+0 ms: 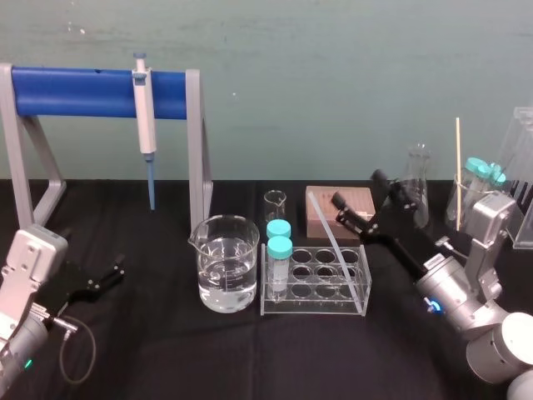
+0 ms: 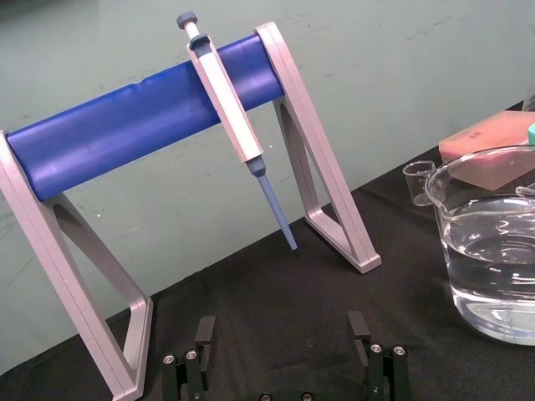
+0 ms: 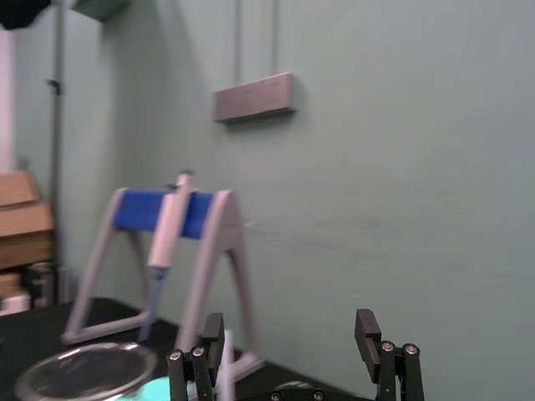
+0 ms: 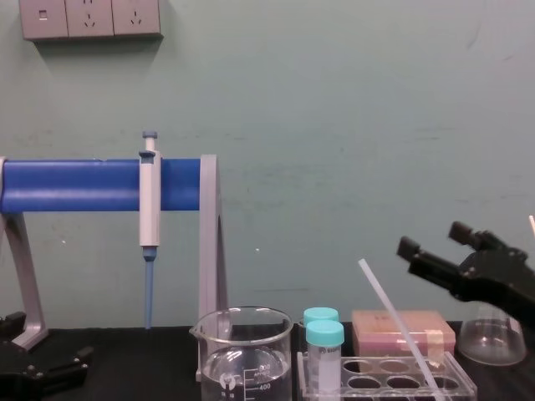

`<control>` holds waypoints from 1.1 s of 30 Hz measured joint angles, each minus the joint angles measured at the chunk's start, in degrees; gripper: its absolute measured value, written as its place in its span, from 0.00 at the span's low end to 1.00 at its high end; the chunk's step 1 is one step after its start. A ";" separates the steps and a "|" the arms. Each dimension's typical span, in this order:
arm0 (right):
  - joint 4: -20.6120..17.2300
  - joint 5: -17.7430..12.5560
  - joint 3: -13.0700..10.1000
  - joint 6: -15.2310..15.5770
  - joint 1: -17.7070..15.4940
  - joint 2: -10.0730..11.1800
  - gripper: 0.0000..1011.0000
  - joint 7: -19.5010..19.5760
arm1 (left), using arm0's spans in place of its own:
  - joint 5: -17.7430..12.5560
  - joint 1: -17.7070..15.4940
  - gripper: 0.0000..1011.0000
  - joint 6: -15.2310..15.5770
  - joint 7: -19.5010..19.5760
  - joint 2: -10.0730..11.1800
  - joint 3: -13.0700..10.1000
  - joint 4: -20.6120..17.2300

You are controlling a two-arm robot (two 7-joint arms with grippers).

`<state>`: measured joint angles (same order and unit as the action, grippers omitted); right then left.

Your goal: Pick up the stirring rod with one hand, then place it down.

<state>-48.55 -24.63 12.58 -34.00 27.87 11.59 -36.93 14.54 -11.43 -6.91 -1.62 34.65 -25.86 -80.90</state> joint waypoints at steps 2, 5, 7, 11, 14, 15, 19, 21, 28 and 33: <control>-1.68 1.22 -0.43 0.60 -0.76 0.30 0.99 2.50 | 0.00 0.00 0.99 0.00 0.00 0.00 0.00 0.00; -5.14 3.78 -1.35 2.93 -2.47 0.89 0.99 7.81 | 0.00 0.00 0.99 0.00 0.00 0.00 0.00 0.00; -7.51 5.70 -2.36 5.32 -3.86 1.16 0.99 12.08 | 0.00 0.00 0.99 0.00 0.00 0.00 0.00 0.00; -10.78 7.68 -4.22 9.60 -6.04 1.27 0.99 17.92 | 0.00 0.00 0.99 0.00 0.00 0.00 0.00 0.00; -12.81 8.59 -5.65 13.54 -7.67 1.26 0.99 21.53 | 0.00 0.00 0.99 0.00 0.00 0.00 0.00 0.00; -13.25 8.73 -5.95 14.66 -8.04 1.24 0.99 22.18 | 0.00 0.00 0.99 0.00 0.00 0.00 0.00 0.00; -14.54 9.01 -7.20 20.34 -9.56 0.92 0.99 24.41 | 0.00 0.00 0.99 0.00 0.00 0.00 0.00 0.00; -14.73 9.13 -7.42 21.58 -9.76 0.81 0.99 24.58 | 0.00 0.00 0.99 0.00 0.00 0.00 0.00 0.00; -14.54 9.18 -7.79 22.21 -9.71 0.57 0.99 23.41 | 0.00 0.00 0.99 0.00 0.00 0.00 0.00 0.00; -14.68 9.23 -7.83 22.46 -9.79 0.59 0.99 23.74 | 0.00 0.00 0.99 0.00 0.00 0.00 0.00 0.00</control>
<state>-63.23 -15.41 4.76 -11.53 18.08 12.18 -13.19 14.55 -11.43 -6.91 -1.62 34.64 -25.86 -80.90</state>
